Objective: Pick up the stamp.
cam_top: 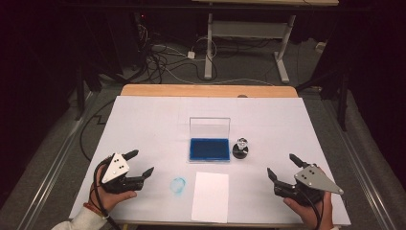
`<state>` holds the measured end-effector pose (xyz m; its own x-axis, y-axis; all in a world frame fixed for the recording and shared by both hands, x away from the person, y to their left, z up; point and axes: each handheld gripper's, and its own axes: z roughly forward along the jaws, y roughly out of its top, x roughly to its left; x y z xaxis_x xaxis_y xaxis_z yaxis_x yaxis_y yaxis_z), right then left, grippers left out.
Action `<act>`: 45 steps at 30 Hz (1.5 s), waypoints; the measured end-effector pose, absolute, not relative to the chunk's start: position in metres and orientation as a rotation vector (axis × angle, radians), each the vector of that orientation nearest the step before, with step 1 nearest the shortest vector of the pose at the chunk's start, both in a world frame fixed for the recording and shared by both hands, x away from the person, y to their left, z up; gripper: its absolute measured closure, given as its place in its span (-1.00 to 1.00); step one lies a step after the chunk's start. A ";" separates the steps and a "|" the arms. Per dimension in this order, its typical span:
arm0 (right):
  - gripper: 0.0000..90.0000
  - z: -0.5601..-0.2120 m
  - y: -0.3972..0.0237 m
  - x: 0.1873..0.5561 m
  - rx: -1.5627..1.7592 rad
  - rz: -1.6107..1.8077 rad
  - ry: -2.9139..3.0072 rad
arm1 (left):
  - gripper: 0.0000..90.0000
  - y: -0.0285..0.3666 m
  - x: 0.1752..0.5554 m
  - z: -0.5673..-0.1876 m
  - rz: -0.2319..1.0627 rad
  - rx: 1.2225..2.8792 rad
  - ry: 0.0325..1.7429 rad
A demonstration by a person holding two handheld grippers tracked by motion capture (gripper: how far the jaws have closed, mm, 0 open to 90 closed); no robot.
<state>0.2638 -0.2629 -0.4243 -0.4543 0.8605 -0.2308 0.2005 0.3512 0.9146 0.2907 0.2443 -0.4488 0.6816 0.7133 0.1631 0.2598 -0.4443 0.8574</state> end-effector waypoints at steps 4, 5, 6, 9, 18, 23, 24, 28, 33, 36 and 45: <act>-0.57 -0.426 -0.263 0.266 0.935 1.127 1.885 | -0.50 0.243 0.291 -0.452 0.629 2.035 0.759; -0.57 -0.427 -0.264 0.266 0.939 1.127 1.890 | -0.50 0.243 0.291 -0.452 0.625 2.041 0.756; -0.57 -0.427 -0.264 0.267 0.943 1.128 1.893 | -0.50 0.242 0.291 -0.452 0.625 2.044 0.754; -0.55 -0.426 -0.266 0.270 0.960 1.129 1.894 | -0.50 0.241 0.291 -0.453 0.621 2.051 0.749; -0.55 -0.418 -0.272 0.280 0.979 1.113 1.924 | -0.50 0.237 0.292 -0.457 0.595 2.083 0.744; -0.55 -0.412 -0.268 0.285 0.965 1.113 1.941 | -0.50 0.236 0.293 -0.458 0.592 2.095 0.752; -0.55 -0.411 -0.266 0.287 0.960 1.107 1.949 | -0.50 0.236 0.293 -0.459 0.593 2.096 0.754; -0.59 -0.403 -0.259 0.294 0.932 1.107 1.972 | -0.50 0.236 0.294 -0.460 0.586 2.104 0.758; -0.61 -0.393 -0.246 0.316 0.915 1.111 2.051 | -0.50 0.235 0.295 -0.461 0.581 2.114 0.755; -0.55 -0.392 -0.236 0.334 0.926 1.091 2.138 | -0.50 0.235 0.296 -0.462 0.575 2.122 0.757; -0.50 -0.404 -0.210 0.378 0.988 1.026 2.251 | -0.50 0.236 0.296 -0.464 0.568 2.133 0.764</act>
